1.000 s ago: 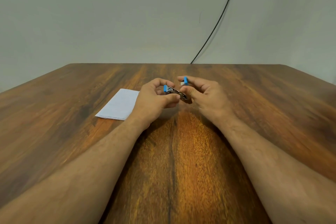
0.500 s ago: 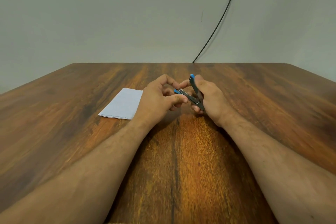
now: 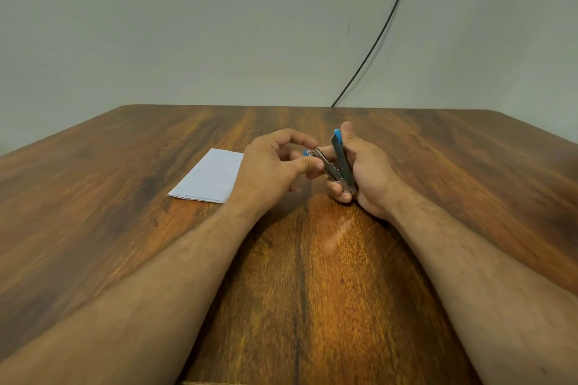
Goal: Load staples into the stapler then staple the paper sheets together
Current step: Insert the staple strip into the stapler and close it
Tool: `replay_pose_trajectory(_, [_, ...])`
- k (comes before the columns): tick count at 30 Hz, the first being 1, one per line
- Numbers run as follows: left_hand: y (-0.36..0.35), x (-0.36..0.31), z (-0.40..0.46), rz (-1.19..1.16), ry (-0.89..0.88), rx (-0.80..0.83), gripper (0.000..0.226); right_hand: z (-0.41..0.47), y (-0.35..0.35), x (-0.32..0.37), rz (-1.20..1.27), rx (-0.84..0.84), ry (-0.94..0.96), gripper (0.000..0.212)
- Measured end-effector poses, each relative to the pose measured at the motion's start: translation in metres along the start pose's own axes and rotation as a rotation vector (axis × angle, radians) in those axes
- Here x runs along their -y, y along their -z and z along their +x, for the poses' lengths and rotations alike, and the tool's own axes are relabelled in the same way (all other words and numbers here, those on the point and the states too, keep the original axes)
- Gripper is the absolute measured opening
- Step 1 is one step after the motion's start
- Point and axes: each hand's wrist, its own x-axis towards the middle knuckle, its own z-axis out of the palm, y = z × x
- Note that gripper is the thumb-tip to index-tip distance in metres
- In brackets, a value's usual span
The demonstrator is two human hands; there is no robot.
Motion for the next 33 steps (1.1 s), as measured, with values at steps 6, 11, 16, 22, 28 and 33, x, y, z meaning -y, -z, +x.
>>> replay_pose_trajectory(6, [0.004, 0.001, 0.002, 0.028, -0.023, -0.213, 0.012, -0.002, 0.003, 0.004, 0.039, 0.055, -0.039, 0.074])
replay_pose_trajectory(11, [0.004, 0.006, 0.004, 0.087, -0.015, -0.279, 0.018, -0.005, 0.004, 0.008, 0.139, 0.083, -0.128, 0.062])
replay_pose_trajectory(16, [0.003, 0.006, 0.005, 0.139, -0.019, -0.275, 0.017, -0.006, 0.008, 0.012, 0.177, 0.097, -0.193, 0.070])
replay_pose_trajectory(22, [0.003, 0.006, 0.005, 0.159, -0.034, -0.269, 0.017, -0.005, 0.010, 0.012, 0.155, 0.129, -0.220, 0.075])
replay_pose_trajectory(28, [0.003, 0.006, 0.005, 0.186, -0.047, -0.264, 0.017, -0.006, 0.007, 0.014, 0.122, 0.098, -0.217, 0.073])
replay_pose_trajectory(33, [0.002, 0.004, 0.004, 0.191, -0.066, -0.265, 0.016, -0.005, 0.006, 0.014, 0.108, 0.092, -0.217, 0.065])
